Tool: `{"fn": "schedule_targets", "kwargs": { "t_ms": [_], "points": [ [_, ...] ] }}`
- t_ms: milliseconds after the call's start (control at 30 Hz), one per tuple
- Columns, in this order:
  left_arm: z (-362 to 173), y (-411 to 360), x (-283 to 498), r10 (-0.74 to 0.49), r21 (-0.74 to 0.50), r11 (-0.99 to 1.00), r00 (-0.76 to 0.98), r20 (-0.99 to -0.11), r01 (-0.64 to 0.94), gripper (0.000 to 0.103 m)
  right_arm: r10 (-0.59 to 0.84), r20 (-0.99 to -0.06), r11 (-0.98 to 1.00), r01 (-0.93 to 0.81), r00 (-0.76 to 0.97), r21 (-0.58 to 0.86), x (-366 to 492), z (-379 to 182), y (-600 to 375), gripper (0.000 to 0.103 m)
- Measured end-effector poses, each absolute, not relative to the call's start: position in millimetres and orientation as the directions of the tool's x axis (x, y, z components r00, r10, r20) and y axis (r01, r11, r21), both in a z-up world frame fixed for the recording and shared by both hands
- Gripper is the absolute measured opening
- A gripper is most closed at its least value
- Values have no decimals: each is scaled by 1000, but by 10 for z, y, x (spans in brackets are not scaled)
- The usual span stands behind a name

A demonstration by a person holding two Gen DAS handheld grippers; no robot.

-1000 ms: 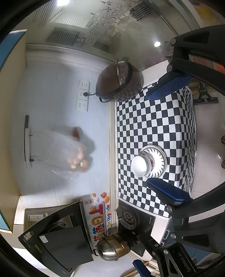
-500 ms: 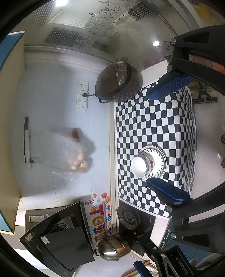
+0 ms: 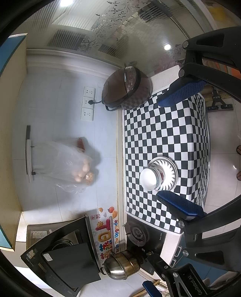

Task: Organize plates and bowls

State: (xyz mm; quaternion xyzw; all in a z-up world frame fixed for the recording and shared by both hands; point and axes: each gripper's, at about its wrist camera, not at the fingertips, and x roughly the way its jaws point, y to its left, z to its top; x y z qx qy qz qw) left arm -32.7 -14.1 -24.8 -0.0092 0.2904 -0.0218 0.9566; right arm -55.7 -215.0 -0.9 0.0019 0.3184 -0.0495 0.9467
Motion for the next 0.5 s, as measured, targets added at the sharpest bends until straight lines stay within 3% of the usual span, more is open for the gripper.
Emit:
{"fn": "schedule_targets", "kwargs": {
  "t_ms": [500],
  "points": [
    [-216, -154, -315, -45, -17, 999, 841, -540, 43, 99, -94, -604, 995, 96, 792, -29, -562, -9, -2151, 93]
  ]
}}
